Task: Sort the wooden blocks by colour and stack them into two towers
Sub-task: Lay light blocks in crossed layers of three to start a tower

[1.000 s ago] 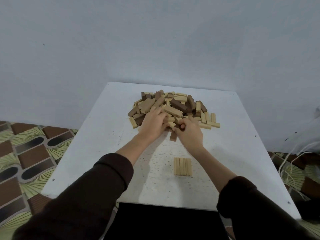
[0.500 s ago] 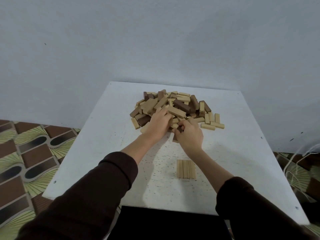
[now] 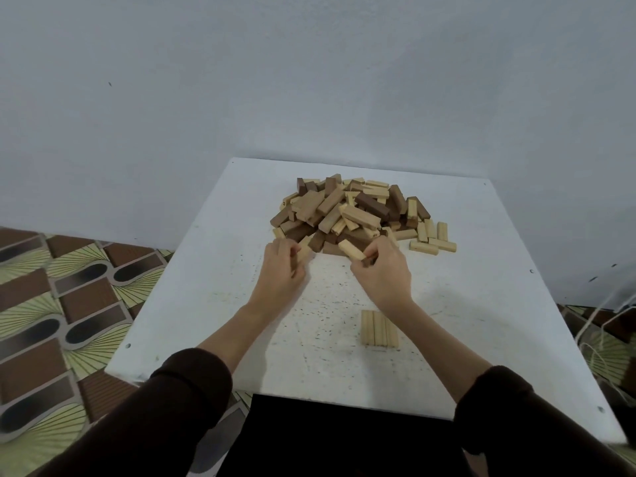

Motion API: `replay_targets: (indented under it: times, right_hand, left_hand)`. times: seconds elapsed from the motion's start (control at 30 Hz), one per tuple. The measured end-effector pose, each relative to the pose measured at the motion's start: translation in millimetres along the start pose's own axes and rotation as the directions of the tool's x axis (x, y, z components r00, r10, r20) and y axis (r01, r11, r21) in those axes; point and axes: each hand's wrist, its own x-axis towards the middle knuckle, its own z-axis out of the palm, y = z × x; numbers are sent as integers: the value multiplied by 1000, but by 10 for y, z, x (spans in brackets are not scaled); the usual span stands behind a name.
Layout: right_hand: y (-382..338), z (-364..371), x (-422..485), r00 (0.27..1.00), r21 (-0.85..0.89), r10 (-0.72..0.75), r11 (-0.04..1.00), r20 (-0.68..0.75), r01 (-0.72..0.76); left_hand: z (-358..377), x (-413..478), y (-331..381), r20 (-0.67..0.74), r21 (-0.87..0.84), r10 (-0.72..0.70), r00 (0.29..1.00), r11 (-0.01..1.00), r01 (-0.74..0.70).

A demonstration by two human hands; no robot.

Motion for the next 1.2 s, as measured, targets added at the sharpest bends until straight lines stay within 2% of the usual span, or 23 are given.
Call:
replay_targets:
  times: [0.1, 0.27, 0.37, 0.47, 0.5, 0.57, 0.63, 0.73, 0.83, 0.9, 1.03, 1.13, 1.2]
  right_hand:
    - [-123, 63, -155, 994, -43, -54, 997, 94, 58]
    - [-242, 277, -365, 942, -230, -217, 933, 257, 278]
    - [-256, 323, -374, 933, -276, -220, 913, 286, 300]
    - [-273, 357, -360, 932, -284, -211, 912, 296, 296]
    - [-282, 366, -353, 933, -277, -201, 917, 299, 286]
    - [-300, 378, -341, 935, -259, -187, 928, 301, 269]
    - [-316, 397, -326, 934, -249, -196, 929, 300, 275]
    - [-340, 427, -294, 929, -200, -214, 938, 303, 282]
    - [-351, 445, -252, 902, -165, -236, 936, 361, 311]
    - [-347, 461, -218, 894, -161, -234, 936, 383, 314]
    - [-332, 482, -155, 910, -79, -173, 973, 376, 217]
    - [-355, 459, -119, 911, 1, -139, 989, 389, 150]
    - [-384, 431, -101, 907, 39, -137, 990, 398, 132]
  left_hand:
    - [-6, -96, -129, 45, 66, 12, 999, 998, -15]
    - [-68, -115, -110, 65, 48, 27, 998, 998, -30]
    - [-113, -123, -102, 31, -16, 42, 999, 999, -42]
    - [-166, -76, -153, -22, -25, -25, 999, 999, 24]
    - [-173, -40, -201, -53, -10, -31, 998, 999, 30]
    - [-189, 48, -300, -63, 108, 51, 997, 993, -44]
    - [-205, 134, -396, 30, 252, 118, 993, 960, -121]
    - [-225, 177, -428, 153, 324, 84, 985, 937, -131]
    - [-243, 159, -464, 146, 258, 111, 983, 955, -146]
    - [-254, 103, -483, 68, 154, 143, 987, 976, -152]
    - [-250, -60, -407, -48, -53, 82, 995, 995, -85]
    - [-179, -150, -398, -107, -86, 80, 991, 992, -89]
    - [-148, -175, -398, -101, -123, 16, 995, 992, -28]
